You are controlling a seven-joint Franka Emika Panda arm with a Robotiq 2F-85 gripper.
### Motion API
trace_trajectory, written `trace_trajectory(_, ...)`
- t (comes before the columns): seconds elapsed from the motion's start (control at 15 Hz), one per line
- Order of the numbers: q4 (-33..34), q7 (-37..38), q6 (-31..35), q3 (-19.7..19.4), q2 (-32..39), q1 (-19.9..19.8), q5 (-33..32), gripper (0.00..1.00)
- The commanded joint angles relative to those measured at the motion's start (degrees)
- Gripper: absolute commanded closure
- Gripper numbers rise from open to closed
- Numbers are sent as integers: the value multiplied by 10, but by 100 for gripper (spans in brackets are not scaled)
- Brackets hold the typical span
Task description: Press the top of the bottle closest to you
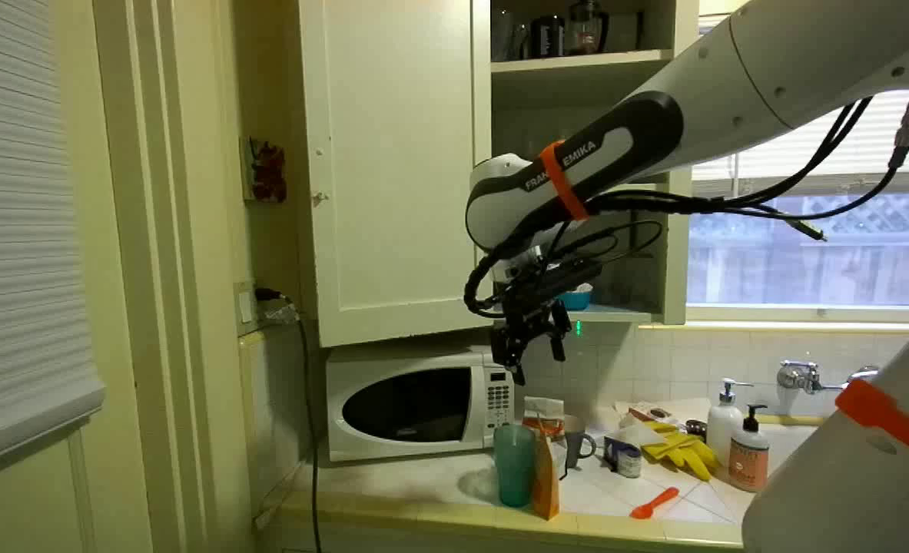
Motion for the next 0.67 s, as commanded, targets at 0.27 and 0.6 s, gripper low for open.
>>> trace_trajectory(0.27,1,4,-2,-10,1,12,-4,0)
trace_trajectory(0.6,-2,10,-1,-10,-1,10,-4,0)
